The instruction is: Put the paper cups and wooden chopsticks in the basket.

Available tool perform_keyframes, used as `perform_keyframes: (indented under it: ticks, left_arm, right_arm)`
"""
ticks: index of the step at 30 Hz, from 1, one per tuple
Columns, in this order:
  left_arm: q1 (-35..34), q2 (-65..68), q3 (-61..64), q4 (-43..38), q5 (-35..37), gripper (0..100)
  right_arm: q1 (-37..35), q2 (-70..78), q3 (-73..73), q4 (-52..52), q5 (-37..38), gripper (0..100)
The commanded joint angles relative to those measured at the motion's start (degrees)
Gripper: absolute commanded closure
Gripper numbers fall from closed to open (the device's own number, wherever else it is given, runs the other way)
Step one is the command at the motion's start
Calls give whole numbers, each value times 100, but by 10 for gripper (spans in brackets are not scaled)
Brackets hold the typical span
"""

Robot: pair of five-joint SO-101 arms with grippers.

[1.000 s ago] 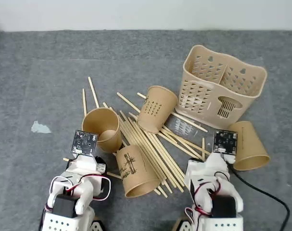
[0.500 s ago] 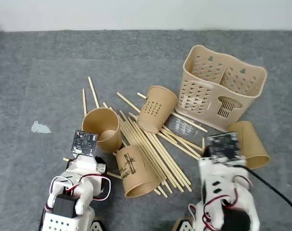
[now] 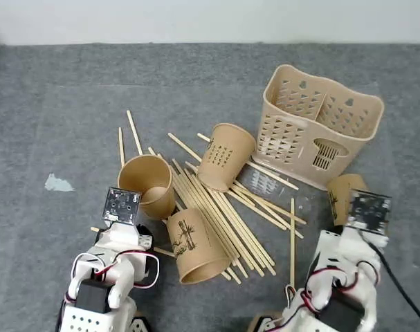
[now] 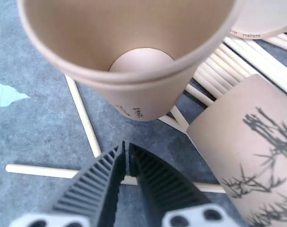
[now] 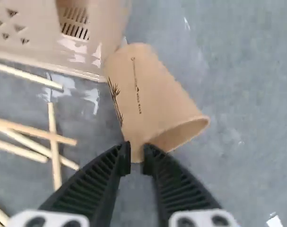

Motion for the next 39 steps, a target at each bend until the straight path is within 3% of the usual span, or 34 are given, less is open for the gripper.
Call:
perform_keyframes:
  ticks: [1,9,16,19,24,28,39]
  left_arm:
    - [9,-35,-66,26,-35,986]
    - [9,-35,-66,26,-35,986]
    - [9,-35,-66,26,-35,986]
    - [9,-35,-66,26,-35,986]
    - [9,-35,-66,26,-35,986]
    - [9,-35,-66,26,-35,986]
    - [9,-35,-66,26,-35,986]
  right_arm:
    - [48,110,-44,-92,-835,748]
    - [31,110,167,-171,-1284,804]
    - [-40,110,1618,-2026,-1433,819]
    - [-189,145,1802,-2316,-1433,821]
    - [-330,110,1741,-2360,-1398,990]
    - [-277,110,1741,-2325,-1371,980]
    - [699,110,721,-2316,9,991]
